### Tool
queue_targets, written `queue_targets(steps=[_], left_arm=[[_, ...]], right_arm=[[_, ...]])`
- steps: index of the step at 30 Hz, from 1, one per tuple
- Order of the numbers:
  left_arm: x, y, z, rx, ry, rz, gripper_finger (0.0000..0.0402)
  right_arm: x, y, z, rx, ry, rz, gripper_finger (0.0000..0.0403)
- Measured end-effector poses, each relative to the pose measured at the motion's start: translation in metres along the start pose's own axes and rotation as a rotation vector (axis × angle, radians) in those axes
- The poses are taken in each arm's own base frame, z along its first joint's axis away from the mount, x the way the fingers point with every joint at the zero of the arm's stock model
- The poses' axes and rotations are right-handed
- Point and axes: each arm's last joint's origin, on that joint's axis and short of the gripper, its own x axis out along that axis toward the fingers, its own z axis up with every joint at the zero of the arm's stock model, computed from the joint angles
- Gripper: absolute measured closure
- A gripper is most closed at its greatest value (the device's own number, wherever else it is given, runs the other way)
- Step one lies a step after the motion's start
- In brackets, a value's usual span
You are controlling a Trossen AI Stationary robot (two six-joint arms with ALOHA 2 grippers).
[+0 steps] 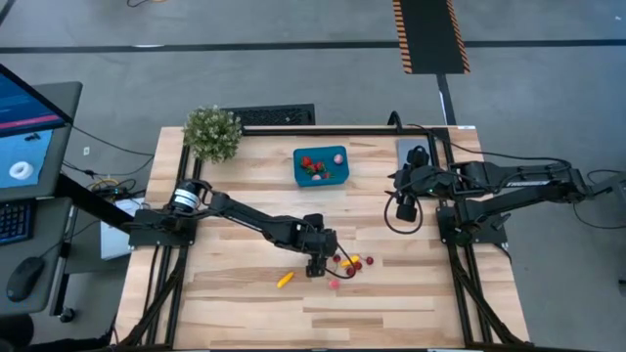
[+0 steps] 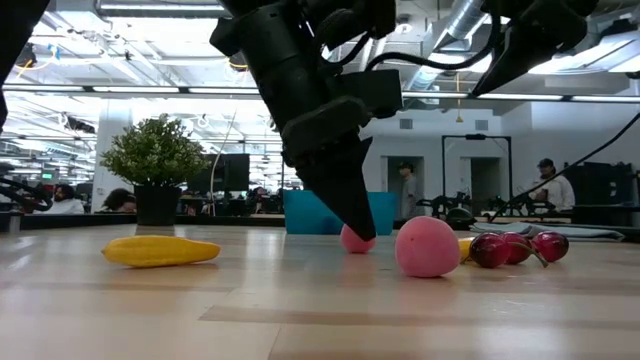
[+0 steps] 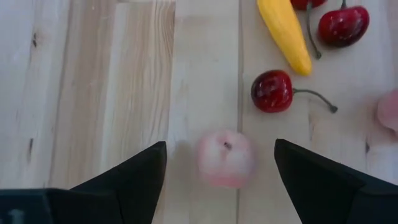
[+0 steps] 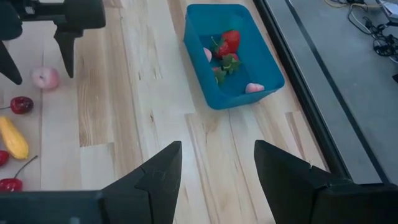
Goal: Pick and placing Produce into tupperware
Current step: Put the top peach into the blue bin
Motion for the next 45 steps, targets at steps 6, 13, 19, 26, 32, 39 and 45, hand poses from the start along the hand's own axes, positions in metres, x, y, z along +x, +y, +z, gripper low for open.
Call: queue_targets(steps=[6, 13, 19, 26, 32, 39, 45], left_arm=[[0.0000, -0.0005, -0.0002, 0.000, 0.005, -0.016, 0.0128], [0.0000, -0.0003, -0.0001, -0.001, 0.004, -0.021, 0.0152], [0.0001, -0.0004, -0.0002, -0.001, 0.005, -0.025, 0.0173], [0.0001, -0.0003, -0.0001, -0.002, 0.005, -0.022, 0.0204], [0.0001, 0.0003, 0.0000, -0.008, 0.001, -0.006, 0.0231], [0.0002, 0.0006, 0.0001, -0.018, 0.001, -0.004, 0.0256], [-0.0002, 0.0010, 0.0007, -0.038, -0.001, 0.005, 0.0261]], right_arm=[[0.0000, 0.0000, 0.0000, 0.000, 0.000, 0.000, 0.0178], [0.0000, 0.0000, 0.0000, 0.000, 0.000, 0.000, 0.0178], [0.0000, 0.0000, 0.0000, 0.001, 0.000, 0.000, 0.0178], [0.0000, 0.0000, 0.0000, 0.001, 0.000, 0.000, 0.0178], [0.0000, 0.0000, 0.0000, 0.000, 0.000, 0.000, 0.0178], [0.0000, 0.0000, 0.0000, 0.000, 0.000, 0.000, 0.0178], [0.0000, 0.0000, 0.0000, 0.000, 0.000, 0.000, 0.0178]])
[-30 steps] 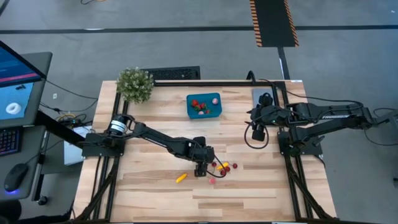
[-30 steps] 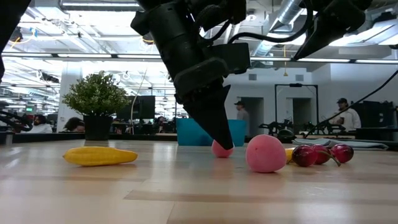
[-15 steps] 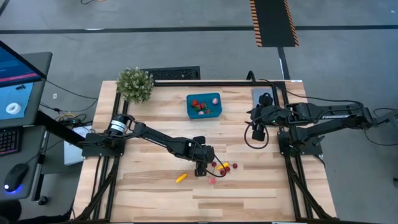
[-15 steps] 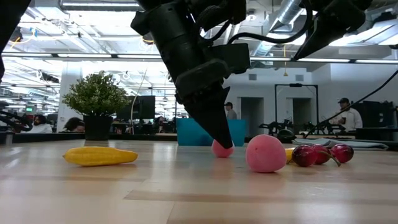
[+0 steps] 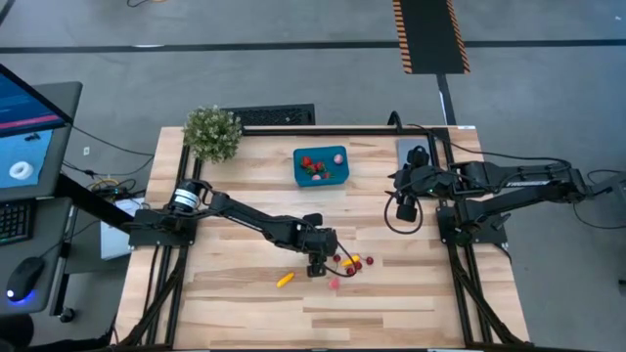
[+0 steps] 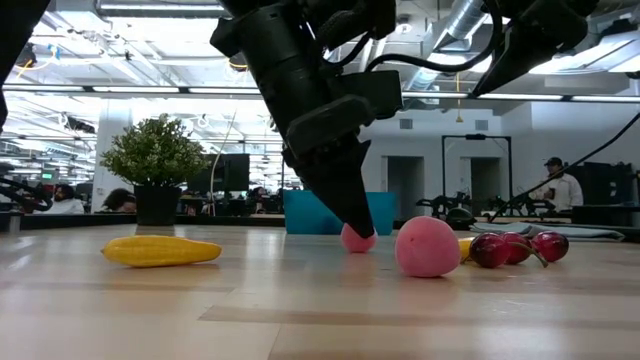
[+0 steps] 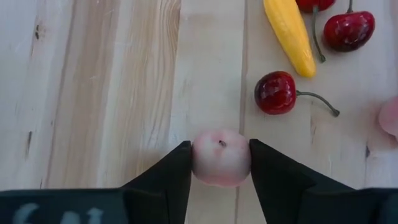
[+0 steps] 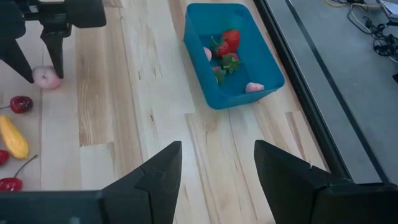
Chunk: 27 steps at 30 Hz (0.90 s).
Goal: Pick and placing Produce into tupperware
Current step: Put the top peach into the blue bin
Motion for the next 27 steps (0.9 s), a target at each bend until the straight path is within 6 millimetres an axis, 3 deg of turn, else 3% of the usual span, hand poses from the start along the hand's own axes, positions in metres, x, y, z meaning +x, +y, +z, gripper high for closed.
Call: queue_targets(steps=[9, 14, 20, 27], left_arm=[[-0.024, -0.003, 0.032, -0.051, -0.079, -0.025, 0.0262], [-0.076, -0.009, 0.064, -0.091, -0.218, -0.112, 0.0262], [-0.155, -0.028, 0.090, -0.074, -0.459, -0.207, 0.0262], [-0.230, -0.046, 0.097, 0.011, -0.757, -0.311, 0.0262]], right_arm=[[0.000, 0.000, 0.000, 0.000, 0.000, -0.001, 0.0178], [0.000, 0.000, 0.000, 0.000, 0.000, 0.000, 0.0178], [0.000, 0.000, 0.001, 0.002, -0.007, -0.001, 0.0178], [0.000, 0.000, 0.002, 0.008, -0.024, -0.001, 0.0178]])
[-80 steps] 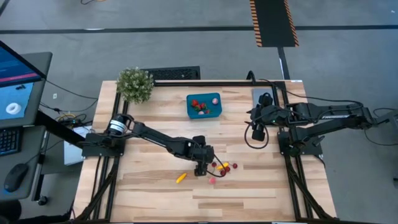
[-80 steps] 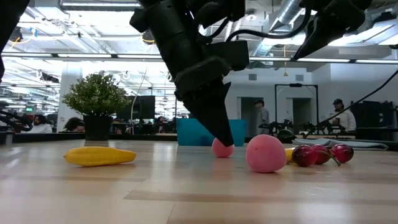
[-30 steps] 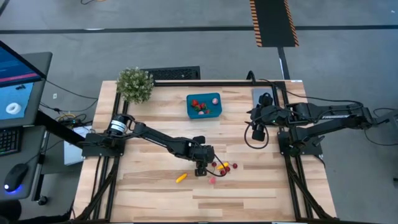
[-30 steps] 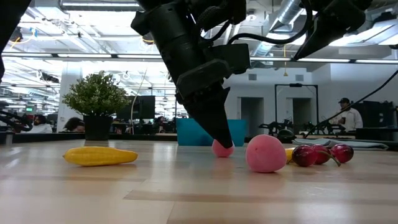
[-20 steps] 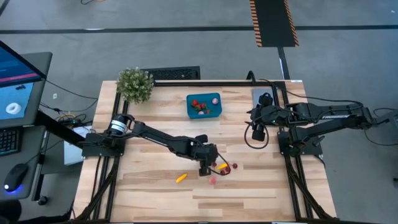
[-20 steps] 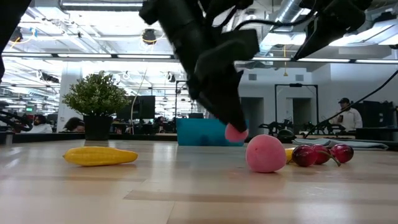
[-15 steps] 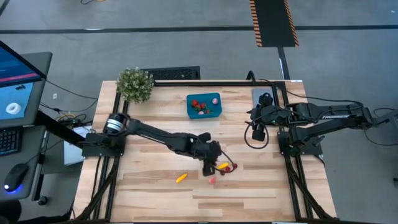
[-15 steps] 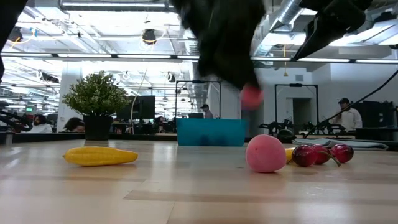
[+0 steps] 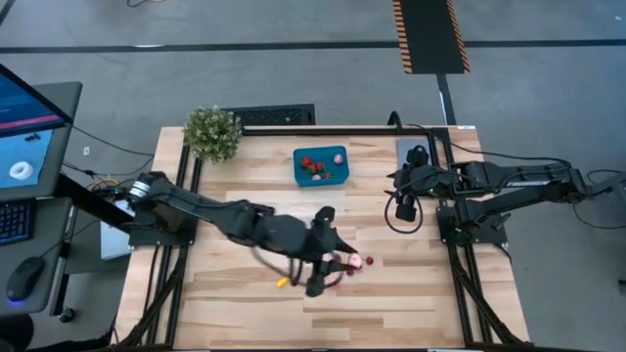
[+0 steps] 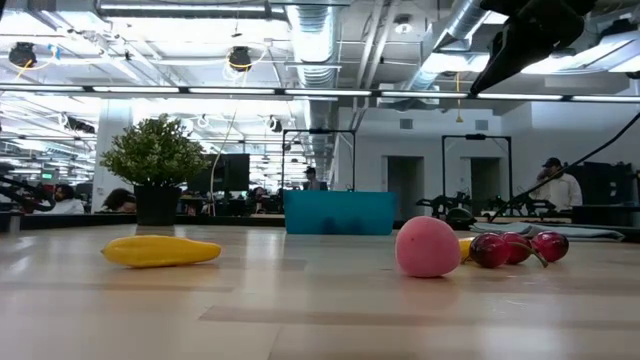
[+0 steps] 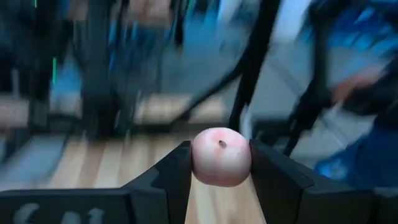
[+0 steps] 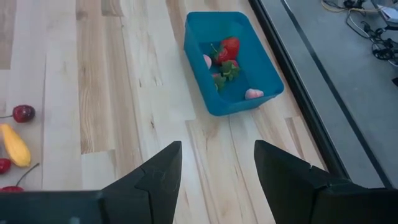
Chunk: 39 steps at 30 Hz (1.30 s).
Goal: Pick and placing Produce into tupperware
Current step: Put the top peach into the blue bin
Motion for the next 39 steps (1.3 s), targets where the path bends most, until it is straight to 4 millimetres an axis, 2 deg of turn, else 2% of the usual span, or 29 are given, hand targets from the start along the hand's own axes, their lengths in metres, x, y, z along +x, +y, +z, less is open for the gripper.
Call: queue_targets(steps=[4, 10, 16, 21, 27, 30, 34, 39], left_arm=[[-0.017, -0.021, 0.022, 0.122, -0.186, -0.074, 0.0262], [-0.033, -0.048, 0.037, 0.280, -0.380, -0.219, 0.0262], [-0.045, -0.070, 0.045, 0.444, -0.549, -0.354, 0.0262], [-0.051, -0.083, 0.045, 0.612, -0.640, -0.394, 0.0262], [-0.056, -0.096, 0.042, 0.761, -0.684, -0.379, 0.0262], [-0.057, -0.100, 0.041, 0.777, -0.680, -0.341, 0.0262], [-0.055, -0.096, 0.041, 0.728, -0.615, -0.196, 0.0262], [-0.049, -0.086, 0.037, 0.688, -0.462, 0.095, 0.0262]], right_arm=[[0.000, 0.000, 0.000, 0.000, 0.001, 0.000, 0.0178], [0.000, 0.000, 0.000, -0.001, 0.001, 0.000, 0.0178], [0.000, 0.000, 0.000, -0.002, 0.001, 0.000, 0.0178], [0.000, 0.000, 0.000, -0.002, 0.000, 0.000, 0.0178], [0.000, 0.000, 0.000, -0.015, -0.002, 0.000, 0.0178], [0.000, 0.000, 0.001, -0.015, -0.008, 0.000, 0.0178], [0.000, 0.000, 0.001, -0.015, -0.009, -0.001, 0.0178], [0.000, 0.000, 0.001, -0.014, -0.012, -0.001, 0.0178]])
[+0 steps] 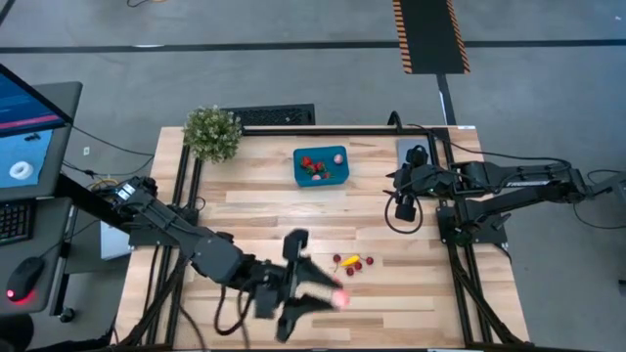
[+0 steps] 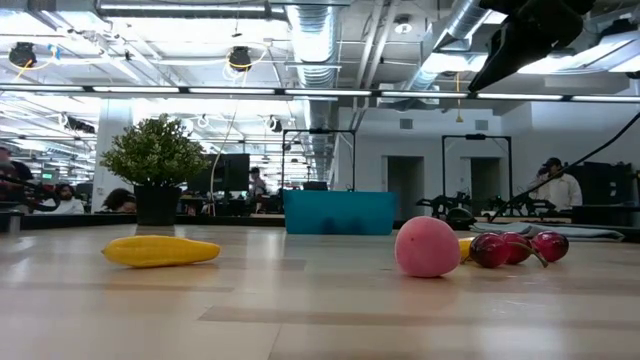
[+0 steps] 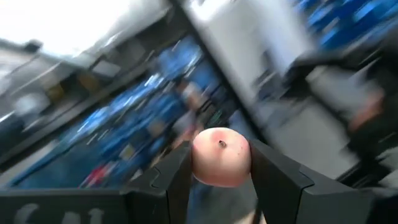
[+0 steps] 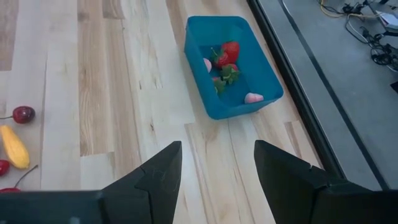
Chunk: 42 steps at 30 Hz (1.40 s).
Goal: Pick and placing Produce into tupperware
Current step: Put the top peach into the blue bin
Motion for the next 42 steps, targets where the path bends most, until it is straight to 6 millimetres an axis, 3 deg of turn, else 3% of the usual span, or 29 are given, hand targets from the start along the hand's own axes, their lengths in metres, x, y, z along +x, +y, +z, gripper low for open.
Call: queue_targets(steps=[5, 10, 18, 25, 28, 34, 42], left_arm=[[0.000, 0.008, -0.013, 0.041, 0.238, 0.231, 0.0262], [0.001, 0.017, -0.029, 0.098, 0.415, 0.353, 0.0262], [0.001, 0.028, -0.052, 0.194, 0.597, 0.407, 0.0262], [0.003, 0.034, -0.060, 0.158, 0.619, 0.419, 0.0262], [0.004, 0.038, -0.060, 0.059, 0.585, 0.468, 0.0262], [0.008, 0.050, -0.055, -0.303, 0.410, 0.604, 0.0262], [0.013, 0.061, -0.046, -0.743, 0.133, 0.609, 0.0262]], right_arm=[[0.000, 0.000, 0.000, 0.001, 0.000, 0.000, 0.0178], [0.000, 0.000, 0.000, 0.010, 0.000, 0.000, 0.0178], [0.000, 0.000, 0.000, 0.035, 0.000, 0.000, 0.0178], [0.000, 0.000, 0.000, 0.037, 0.000, 0.000, 0.0178], [0.000, 0.000, 0.000, 0.038, 0.000, 0.000, 0.0178], [0.000, 0.000, 0.000, 0.037, 0.001, 0.000, 0.0178], [0.000, 0.000, 0.000, 0.037, 0.000, 0.000, 0.0178]])
